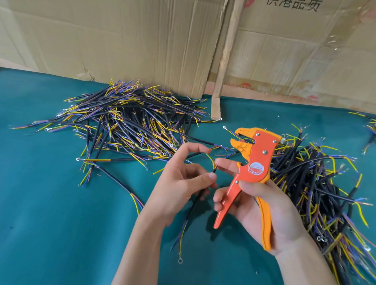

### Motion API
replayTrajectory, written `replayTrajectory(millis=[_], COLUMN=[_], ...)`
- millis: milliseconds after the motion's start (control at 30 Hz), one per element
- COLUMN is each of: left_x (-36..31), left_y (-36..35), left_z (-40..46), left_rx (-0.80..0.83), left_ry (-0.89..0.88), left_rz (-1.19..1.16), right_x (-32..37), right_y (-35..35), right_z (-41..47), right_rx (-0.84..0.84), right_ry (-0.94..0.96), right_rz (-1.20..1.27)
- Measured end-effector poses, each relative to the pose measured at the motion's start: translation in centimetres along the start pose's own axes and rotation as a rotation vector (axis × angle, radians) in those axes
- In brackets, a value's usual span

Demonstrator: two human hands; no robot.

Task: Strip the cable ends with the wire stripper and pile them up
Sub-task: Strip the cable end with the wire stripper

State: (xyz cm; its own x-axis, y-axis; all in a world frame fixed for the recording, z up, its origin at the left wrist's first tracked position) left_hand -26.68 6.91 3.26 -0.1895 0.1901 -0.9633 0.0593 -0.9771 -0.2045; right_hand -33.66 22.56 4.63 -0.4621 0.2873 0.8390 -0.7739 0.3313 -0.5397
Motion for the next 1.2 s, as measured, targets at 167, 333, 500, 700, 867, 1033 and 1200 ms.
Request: replayTrajectory(millis=[167,333,500,700,867,1033,1200], left_x=[-0.04,0.09,0.15,0.39,0.10,-0.01,-0.03], left_y=[0.27,0.34,0.40,0.60,0.60,0.64,0.95], left_z=[-0.05,-0.04,0.12,0.13,-0.02,-0.09,-0.20], left_rx=[-0.114,-0.173,-0.214,-0.255,-0.274,-0.288,-0.314], left_ry=[-0.003,-0.018,-0.015,-0.003,0.005,0.023,0.026], left_rz=[0.041,0.101,0.156,0.291,0.350,0.405,0.505], right_x=[-0.05,-0.09,-0.37,-0.61,-0.88,-0.56,-0.20], right_y=[0.33,0.44,0.36,0.22,0.52,0.58,0.49], right_z=[0.01,0.03,0.08,0.09,0.19,0.03,-0.17], right_rx=[-0.043,-0.060,-0.068,-0.027,-0.070,-0.099,-0.094], right_ry=[0.025,0.031,0.035,0.016,-0.030,-0.035,-0.072], right_rz=[-0.020,-0.030,0.001,-0.055,-0.082,-0.101,-0.134])
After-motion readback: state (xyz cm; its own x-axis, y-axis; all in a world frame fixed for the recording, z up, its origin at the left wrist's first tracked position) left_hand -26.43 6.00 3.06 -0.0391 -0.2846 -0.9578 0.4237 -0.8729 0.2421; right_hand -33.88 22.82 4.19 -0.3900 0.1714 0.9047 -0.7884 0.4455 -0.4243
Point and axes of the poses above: each hand's wrist, its own z-axis towards the middle knuckle, its own y-axis out of the back of the hand, x = y × z, the point moved 2 cm from there along z, towards the middle knuckle, and after that the axes turned 12 degrees about x, right-handed, at the moved point
